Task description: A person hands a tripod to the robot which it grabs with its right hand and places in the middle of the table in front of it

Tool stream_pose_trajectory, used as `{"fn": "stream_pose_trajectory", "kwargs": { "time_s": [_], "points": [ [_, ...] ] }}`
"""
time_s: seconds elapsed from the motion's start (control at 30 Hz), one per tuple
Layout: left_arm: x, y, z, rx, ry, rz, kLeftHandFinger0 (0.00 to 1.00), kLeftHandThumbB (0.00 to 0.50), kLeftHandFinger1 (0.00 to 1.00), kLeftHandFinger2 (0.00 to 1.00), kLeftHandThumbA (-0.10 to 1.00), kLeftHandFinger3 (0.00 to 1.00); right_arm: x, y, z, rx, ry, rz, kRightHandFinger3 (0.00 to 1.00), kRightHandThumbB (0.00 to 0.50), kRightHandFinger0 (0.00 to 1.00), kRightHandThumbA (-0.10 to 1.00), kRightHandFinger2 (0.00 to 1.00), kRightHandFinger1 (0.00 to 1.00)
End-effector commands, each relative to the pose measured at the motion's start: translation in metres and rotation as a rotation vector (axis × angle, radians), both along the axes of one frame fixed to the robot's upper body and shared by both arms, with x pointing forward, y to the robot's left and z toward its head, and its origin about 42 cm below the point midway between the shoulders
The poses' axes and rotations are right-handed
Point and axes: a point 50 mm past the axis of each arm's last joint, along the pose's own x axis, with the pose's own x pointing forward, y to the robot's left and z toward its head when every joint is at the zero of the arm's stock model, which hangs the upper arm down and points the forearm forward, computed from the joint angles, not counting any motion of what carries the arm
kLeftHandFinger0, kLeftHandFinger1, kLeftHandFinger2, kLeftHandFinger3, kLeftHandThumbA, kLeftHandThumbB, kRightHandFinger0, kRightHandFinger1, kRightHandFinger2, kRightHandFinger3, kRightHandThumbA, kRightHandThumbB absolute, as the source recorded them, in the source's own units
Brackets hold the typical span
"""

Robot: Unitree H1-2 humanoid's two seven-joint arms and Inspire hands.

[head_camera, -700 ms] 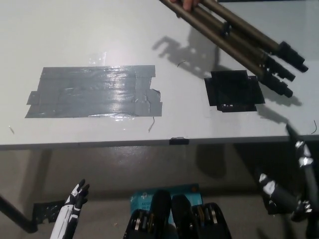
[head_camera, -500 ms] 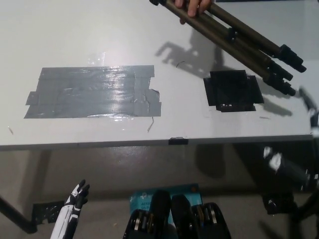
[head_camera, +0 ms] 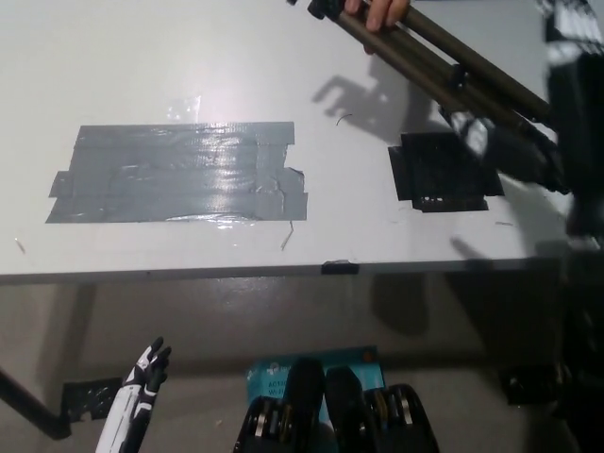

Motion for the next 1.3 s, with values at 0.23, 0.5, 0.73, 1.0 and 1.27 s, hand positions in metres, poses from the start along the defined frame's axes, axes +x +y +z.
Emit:
{"fn": "stream_pose_trajectory", "kwargs": {
  "time_s": [0.23, 0.5, 0.73, 1.0, 1.27],
  "points": [
    [0.019, 0.000, 0.018, 0.034, -0.080, -0.048, 1.00, 0.315, 1.00, 1.00, 0.94, 1.00, 0.111, 0.014, 0.023, -0.092, 0.312, -0.234, 1.00, 0.397, 1.00, 0.83, 1.00, 1.00],
    [0.024, -0.002, 0.021, 0.042, -0.093, -0.059, 1.00, 0.304, 1.00, 1.00, 0.94, 1.00, 0.147, 0.019, 0.019, -0.095, 0.480, -0.232, 1.00, 0.465, 1.00, 0.94, 1.00, 1.00],
    [0.028, -0.001, 0.026, 0.045, -0.084, -0.054, 1.00, 0.345, 1.00, 1.00, 0.94, 1.00, 0.163, 0.014, 0.009, -0.110, 0.573, -0.257, 1.00, 0.444, 1.00, 0.92, 1.00, 1.00],
    [0.033, -0.005, 0.028, 0.049, -0.087, -0.068, 1.00, 0.326, 1.00, 1.00, 0.95, 1.00, 0.175, 0.012, 0.004, -0.181, 0.597, -0.227, 1.00, 0.500, 1.00, 0.70, 1.00, 1.00],
    [0.037, -0.005, 0.032, 0.065, -0.097, -0.067, 1.00, 0.294, 1.00, 1.00, 0.96, 1.00, 0.180, 0.009, -0.005, -0.195, 0.440, -0.237, 0.66, 0.268, 0.00, -0.10, 0.81, 0.44]
  ]
}}
